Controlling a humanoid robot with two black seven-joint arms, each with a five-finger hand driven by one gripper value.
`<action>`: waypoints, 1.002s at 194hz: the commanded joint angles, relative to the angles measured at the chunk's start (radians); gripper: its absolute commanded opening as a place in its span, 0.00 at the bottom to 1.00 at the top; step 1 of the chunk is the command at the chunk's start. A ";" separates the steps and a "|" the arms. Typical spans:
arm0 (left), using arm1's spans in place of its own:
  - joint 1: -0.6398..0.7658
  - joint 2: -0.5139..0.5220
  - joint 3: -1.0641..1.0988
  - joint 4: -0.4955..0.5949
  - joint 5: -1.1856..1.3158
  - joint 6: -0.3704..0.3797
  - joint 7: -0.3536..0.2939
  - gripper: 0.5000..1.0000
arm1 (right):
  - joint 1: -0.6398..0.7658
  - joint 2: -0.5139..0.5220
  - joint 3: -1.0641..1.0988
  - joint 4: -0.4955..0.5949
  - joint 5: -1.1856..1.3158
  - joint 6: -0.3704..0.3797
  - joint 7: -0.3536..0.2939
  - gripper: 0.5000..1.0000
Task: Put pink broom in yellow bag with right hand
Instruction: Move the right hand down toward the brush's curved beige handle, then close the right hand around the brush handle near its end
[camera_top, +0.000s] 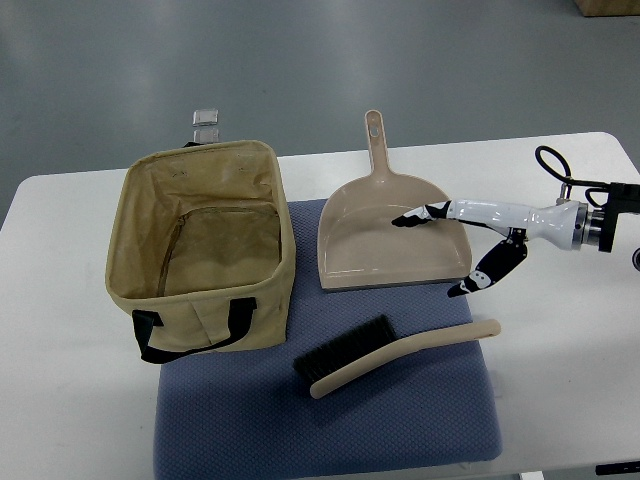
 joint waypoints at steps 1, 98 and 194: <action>0.000 0.000 0.001 0.000 0.000 0.000 -0.001 1.00 | 0.020 -0.036 -0.061 0.068 -0.059 -0.053 -0.043 0.83; 0.000 0.000 0.000 0.000 0.000 0.000 -0.001 1.00 | 0.012 -0.020 -0.235 0.134 -0.229 -0.250 -0.183 0.66; 0.000 0.000 0.000 0.000 0.000 0.000 -0.001 1.00 | 0.000 0.027 -0.296 0.131 -0.306 -0.392 -0.246 0.49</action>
